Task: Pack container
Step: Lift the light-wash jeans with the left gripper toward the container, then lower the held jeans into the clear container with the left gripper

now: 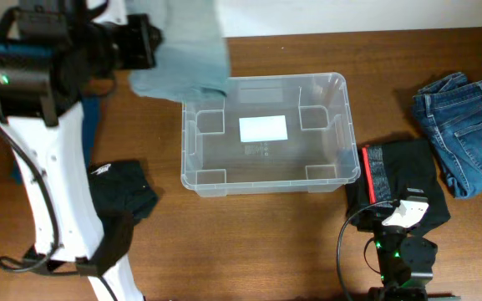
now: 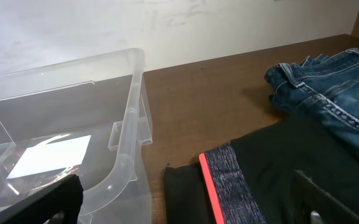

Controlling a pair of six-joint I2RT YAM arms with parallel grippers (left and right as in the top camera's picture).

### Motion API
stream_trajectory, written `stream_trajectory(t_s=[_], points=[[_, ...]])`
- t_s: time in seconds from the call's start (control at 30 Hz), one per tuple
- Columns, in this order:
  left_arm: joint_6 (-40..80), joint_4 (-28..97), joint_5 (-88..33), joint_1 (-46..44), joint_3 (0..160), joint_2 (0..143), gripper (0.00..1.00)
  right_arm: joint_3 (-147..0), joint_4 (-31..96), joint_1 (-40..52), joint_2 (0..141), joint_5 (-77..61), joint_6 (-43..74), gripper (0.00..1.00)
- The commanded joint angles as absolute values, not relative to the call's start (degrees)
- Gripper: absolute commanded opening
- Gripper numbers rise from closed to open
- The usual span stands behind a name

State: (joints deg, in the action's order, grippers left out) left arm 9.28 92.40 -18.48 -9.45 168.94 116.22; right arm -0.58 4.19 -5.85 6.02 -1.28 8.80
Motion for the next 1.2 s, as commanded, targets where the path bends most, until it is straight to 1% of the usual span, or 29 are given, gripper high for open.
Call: stream_trajectory(t_s=[0.0, 0.2, 0.33, 0.43, 0.57, 0.7, 0.93, 1.17], points=[[8.93, 92.23, -20.36, -13.34, 169.53, 117.08, 0.01, -0.32, 4.51, -5.54, 5.61, -0.78, 8.58, 0.99], [6.52, 94.63, -26.98, -19.33, 169.53, 121.73, 0.0, -0.32, 4.51, -5.54, 5.61, -0.78, 8.58, 0.99], [3.05, 96.68, -27.4, -21.76, 169.49, 124.33, 0.0, -0.32, 4.51, -5.54, 5.61, -0.78, 8.58, 0.99], [2.94, 96.68, -28.67, -22.85, 169.47, 126.15, 0.01, -0.32, 4.51, -5.54, 5.61, -0.78, 8.58, 0.99], [2.44, 96.68, -29.91, -23.66, 169.12, 127.94, 0.0, -0.32, 4.51, -5.54, 5.61, -0.78, 8.58, 0.99], [-2.55, 96.68, -34.85, -24.01, 168.97, 130.26, 0.01, -0.32, 4.51, -5.54, 5.61, -0.78, 8.58, 0.99], [-5.54, 96.68, -34.76, -24.01, 168.77, 133.12, 0.01, -0.32, 4.51, -5.54, 5.61, -0.78, 8.58, 0.98], [-5.74, 96.66, -34.74, -24.01, 168.51, 136.22, 0.01, -0.32, 4.51, -5.54, 5.61, -0.78, 8.58, 0.99]])
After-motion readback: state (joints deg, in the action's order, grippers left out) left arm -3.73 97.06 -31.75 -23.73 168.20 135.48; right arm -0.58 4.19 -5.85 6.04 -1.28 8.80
